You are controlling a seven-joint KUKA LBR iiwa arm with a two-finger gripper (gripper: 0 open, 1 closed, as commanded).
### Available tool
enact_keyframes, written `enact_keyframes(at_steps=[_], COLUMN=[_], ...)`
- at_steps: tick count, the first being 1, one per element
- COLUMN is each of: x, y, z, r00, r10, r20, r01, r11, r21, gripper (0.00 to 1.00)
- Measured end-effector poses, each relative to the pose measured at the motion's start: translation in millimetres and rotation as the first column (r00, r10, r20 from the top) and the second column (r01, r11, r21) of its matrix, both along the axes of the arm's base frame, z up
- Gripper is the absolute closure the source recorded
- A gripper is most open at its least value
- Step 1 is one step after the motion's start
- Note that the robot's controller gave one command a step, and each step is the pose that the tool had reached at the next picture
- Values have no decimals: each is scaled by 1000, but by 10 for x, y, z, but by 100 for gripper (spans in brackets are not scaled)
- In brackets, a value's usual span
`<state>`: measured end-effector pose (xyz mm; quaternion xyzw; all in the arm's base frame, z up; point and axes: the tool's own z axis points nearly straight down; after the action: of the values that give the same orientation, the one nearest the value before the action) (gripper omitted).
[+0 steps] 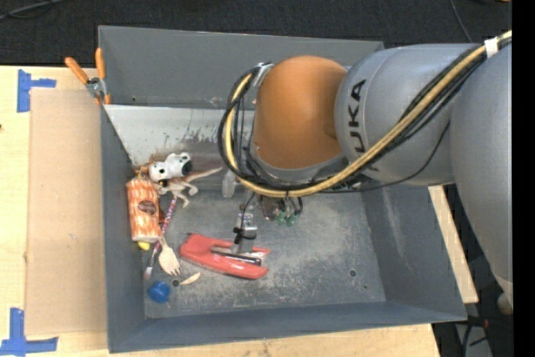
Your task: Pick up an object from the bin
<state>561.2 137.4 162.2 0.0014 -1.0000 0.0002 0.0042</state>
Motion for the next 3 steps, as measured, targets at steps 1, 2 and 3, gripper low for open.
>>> enact_keyframes(at_steps=[1,2,3], x=[20,-188,-221], y=[-8,-148,-189], z=[36,-630,-556], r00=[1000,993,992], r10=[-4,-117,-123], r20=[7,7,9], r01=[4,117,123], r11=[1000,993,992], r21=[1,1,2], gripper=[0,0,0])
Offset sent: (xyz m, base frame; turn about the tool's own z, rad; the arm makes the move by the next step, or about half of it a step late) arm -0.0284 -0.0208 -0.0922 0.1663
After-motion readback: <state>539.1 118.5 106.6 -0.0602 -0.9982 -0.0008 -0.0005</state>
